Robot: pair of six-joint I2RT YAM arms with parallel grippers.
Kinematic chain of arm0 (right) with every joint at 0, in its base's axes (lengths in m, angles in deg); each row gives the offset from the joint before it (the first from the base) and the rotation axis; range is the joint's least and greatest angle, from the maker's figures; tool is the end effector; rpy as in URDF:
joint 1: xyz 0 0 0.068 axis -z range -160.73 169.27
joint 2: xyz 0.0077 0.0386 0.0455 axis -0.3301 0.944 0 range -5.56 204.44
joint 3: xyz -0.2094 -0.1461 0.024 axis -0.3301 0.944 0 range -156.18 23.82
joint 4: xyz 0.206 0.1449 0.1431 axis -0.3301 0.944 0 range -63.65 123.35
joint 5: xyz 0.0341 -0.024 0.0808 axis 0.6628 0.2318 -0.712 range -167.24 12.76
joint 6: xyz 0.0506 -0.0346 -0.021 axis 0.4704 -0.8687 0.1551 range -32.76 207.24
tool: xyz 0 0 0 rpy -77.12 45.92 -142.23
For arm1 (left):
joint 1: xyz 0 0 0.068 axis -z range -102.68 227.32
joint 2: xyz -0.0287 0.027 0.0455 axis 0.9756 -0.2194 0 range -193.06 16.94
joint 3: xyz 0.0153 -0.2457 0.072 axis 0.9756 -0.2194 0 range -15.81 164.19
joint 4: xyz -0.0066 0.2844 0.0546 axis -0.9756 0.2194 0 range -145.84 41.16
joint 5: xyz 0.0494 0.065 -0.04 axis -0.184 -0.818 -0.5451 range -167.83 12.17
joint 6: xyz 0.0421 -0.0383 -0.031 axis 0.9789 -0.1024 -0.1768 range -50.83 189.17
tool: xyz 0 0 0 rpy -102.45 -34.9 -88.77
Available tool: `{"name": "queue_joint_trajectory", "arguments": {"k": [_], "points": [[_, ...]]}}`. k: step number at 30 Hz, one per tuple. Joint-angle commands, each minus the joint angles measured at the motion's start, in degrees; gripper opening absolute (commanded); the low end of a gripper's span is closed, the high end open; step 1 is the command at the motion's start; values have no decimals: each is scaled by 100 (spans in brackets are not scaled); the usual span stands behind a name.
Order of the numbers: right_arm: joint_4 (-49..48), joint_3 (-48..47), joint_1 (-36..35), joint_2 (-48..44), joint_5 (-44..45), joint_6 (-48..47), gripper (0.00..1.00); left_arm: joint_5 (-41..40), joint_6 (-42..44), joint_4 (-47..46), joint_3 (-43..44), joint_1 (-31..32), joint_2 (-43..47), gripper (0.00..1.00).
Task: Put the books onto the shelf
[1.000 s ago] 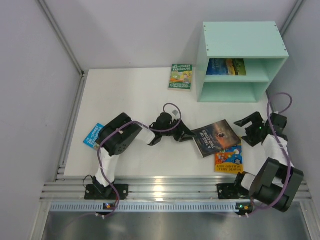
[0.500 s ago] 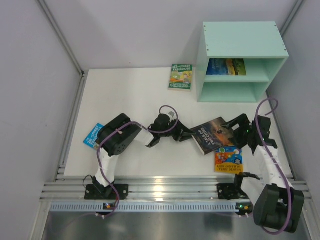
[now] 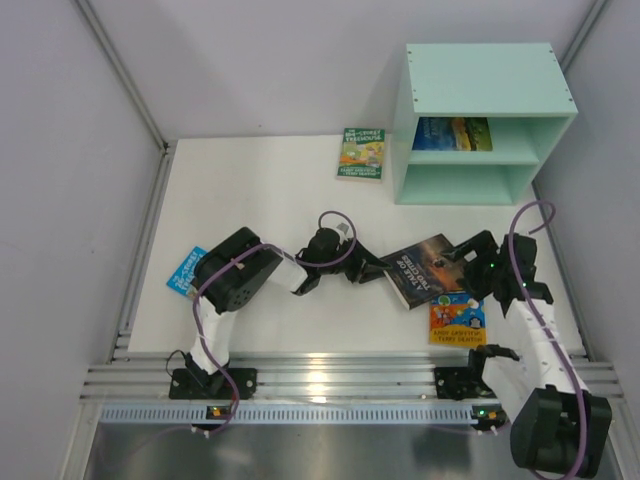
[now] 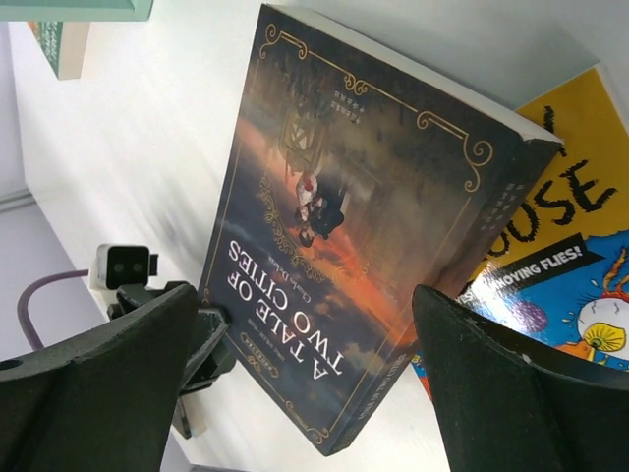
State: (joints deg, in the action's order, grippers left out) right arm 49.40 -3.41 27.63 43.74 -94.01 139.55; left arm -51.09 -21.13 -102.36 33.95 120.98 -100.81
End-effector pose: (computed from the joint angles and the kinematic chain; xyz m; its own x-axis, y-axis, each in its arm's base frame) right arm 0.2224 -0.0180 0.1663 -0.4779 0.8361 -0.2695 0.5167 0.5156 0.6834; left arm 0.2771 -0.2959 0.0561 -0.9180 -0.3585 0.1695 -0.2696 0.2508 -0.9297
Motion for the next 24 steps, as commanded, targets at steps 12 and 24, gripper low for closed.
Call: {"name": "queue_joint_trajectory", "arguments": {"k": [12, 24], "points": [[684, -205, -45, -78, 325, -380, 88, -161, -418, -366, 7, -24, 411, 0], [-1170, 929, -54, -157, -133, 753, 69, -134, -506, -533, -10, 108, 403, 0]]}}
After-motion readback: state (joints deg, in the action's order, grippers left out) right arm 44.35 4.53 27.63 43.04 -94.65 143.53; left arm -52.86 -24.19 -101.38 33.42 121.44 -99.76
